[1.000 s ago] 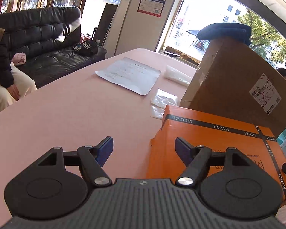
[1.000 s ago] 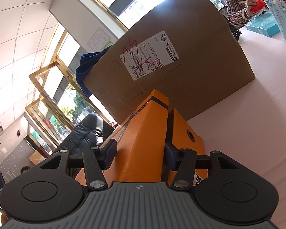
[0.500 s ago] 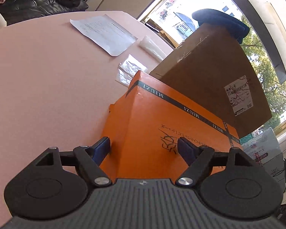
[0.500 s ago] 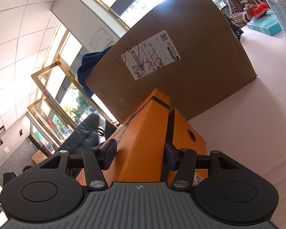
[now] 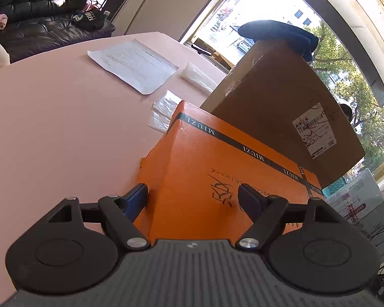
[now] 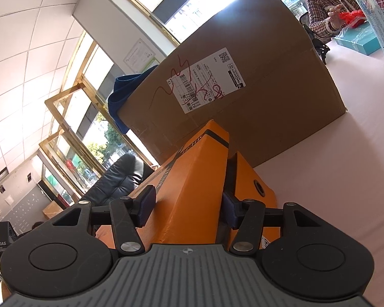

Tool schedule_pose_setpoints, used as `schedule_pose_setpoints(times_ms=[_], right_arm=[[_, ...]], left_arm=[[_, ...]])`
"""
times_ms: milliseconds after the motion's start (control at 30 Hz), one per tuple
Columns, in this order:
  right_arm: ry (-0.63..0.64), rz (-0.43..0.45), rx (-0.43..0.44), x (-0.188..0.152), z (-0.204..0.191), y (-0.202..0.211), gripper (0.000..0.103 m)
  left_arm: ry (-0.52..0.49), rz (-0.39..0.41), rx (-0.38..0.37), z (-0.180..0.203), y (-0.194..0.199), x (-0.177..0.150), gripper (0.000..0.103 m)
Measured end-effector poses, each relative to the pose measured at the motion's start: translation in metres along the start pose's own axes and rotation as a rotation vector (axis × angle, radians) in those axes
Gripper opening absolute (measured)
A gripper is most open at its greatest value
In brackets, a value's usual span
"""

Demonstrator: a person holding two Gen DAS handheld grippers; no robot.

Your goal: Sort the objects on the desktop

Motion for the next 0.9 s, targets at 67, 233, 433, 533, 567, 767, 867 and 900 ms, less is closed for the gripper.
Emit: schedule_pose_setpoints(times_ms=[67, 233, 433, 533, 567, 767, 867, 900], right_arm=[[-0.008, -0.005, -0.003, 0.001, 0.002, 0.0, 0.052], [-0.017, -0.026, -0.02, 0.005, 0.01, -0.002, 0.054], [0.082, -0.021, -0.079, 0.002, 0.01, -0.005, 0.058], [0.1, -0.024, -0.077, 0.001, 0.011, -0.008, 0.058], [0.105, -0.025, -0.076, 0.0, 0.011, -0.008, 0.057], [0.149, -0.022, -0.07, -0.003, 0.012, -0.012, 0.052], [0.187, -0.015, -0.072, -0.004, 0.009, -0.013, 0.05], [0.203, -0.013, -0.073, -0.005, 0.008, -0.012, 0.05]], left_arm=[[-0.012, 0.009, 0.007, 0.004, 0.0, 0.002, 0.075], [-0.032, 0.011, 0.011, 0.01, -0.004, 0.0, 0.075], [-0.087, 0.026, 0.016, 0.026, -0.005, 0.003, 0.075], [-0.108, 0.025, 0.038, 0.025, -0.011, -0.001, 0.075], [-0.097, 0.02, 0.039, 0.021, -0.011, -0.003, 0.075], [-0.049, 0.03, 0.03, -0.005, -0.005, -0.011, 0.073], [-0.053, 0.068, 0.046, -0.016, 0.006, -0.009, 0.073], [-0.057, 0.08, 0.051, -0.019, 0.009, -0.008, 0.075]])
Point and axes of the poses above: each gripper's, at about its wrist camera, not at the fingertips, and y roughly against the way its jaws point, z to its right, x to its top, the point moved 4 cm from there along -y, roughly the way its jaws point, and after that the axes turned 10 degrees about z, right-handed, at the moved point
